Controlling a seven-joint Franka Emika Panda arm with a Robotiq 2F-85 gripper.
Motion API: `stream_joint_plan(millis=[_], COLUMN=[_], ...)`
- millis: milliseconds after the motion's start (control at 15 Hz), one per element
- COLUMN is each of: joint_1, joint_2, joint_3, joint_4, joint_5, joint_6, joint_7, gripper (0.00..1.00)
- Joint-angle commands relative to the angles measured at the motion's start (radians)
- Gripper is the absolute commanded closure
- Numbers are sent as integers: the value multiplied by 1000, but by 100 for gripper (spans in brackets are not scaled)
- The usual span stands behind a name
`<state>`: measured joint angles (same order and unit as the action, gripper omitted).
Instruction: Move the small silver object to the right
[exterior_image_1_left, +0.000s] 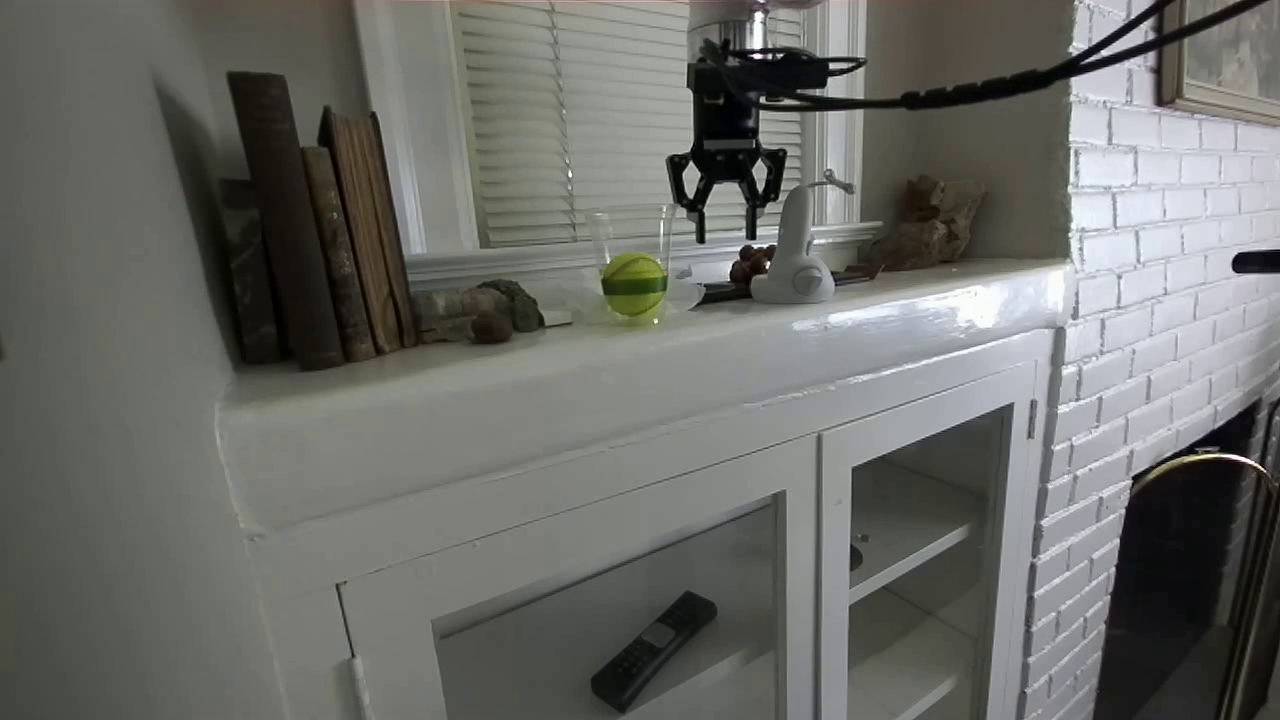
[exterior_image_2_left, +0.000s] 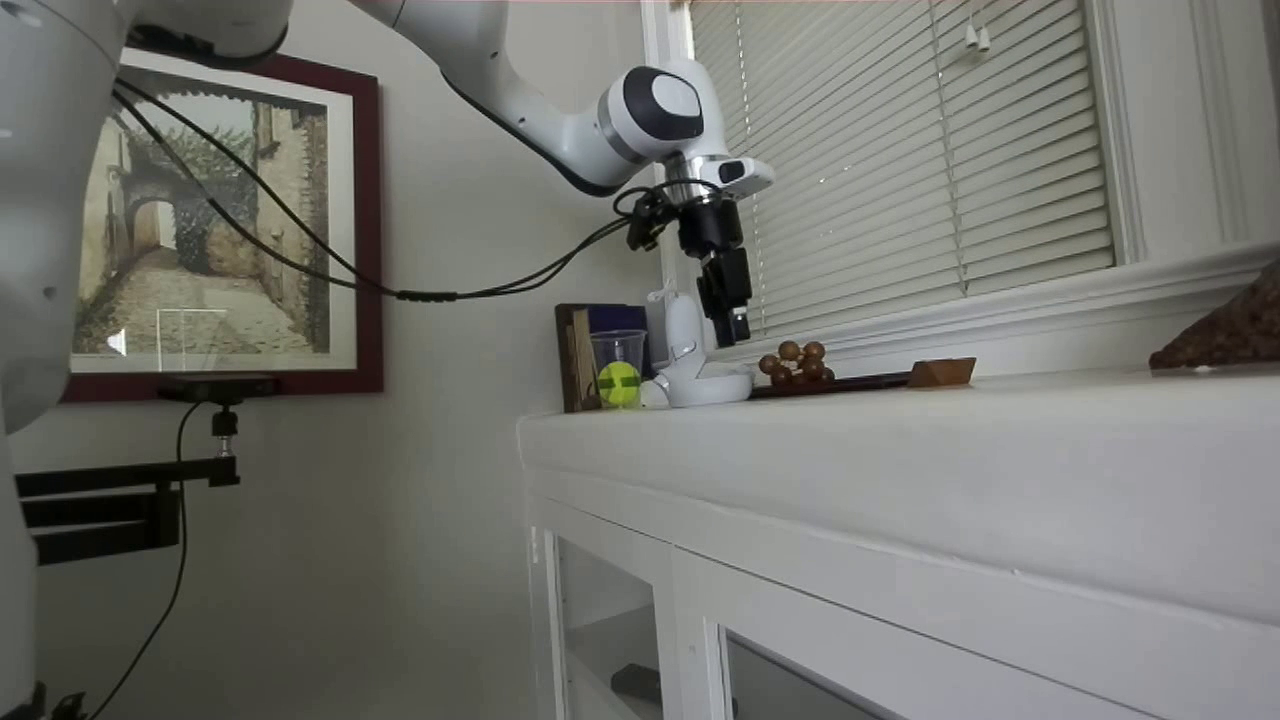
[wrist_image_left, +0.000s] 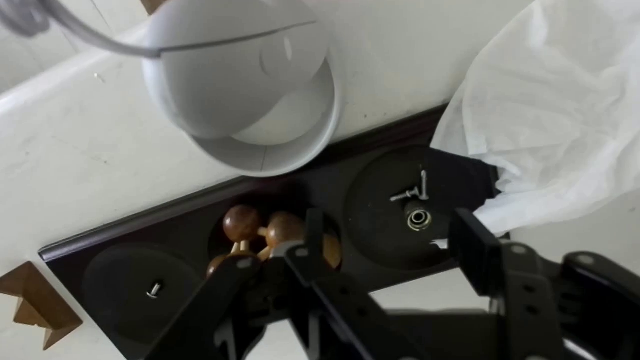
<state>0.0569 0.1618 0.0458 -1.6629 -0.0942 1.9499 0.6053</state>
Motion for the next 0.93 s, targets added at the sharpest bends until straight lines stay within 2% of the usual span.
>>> stream_joint_plan(millis=[0,133,867], joint_1=[18,22,31], joint_2=[38,45,80], joint_3=[-14,-15,-23], joint_4=[41,41,42], joint_5=[-17,-19,-10], joint_6=[-12,-9,37], joint_7=[15,16,3], gripper=[33,38,39])
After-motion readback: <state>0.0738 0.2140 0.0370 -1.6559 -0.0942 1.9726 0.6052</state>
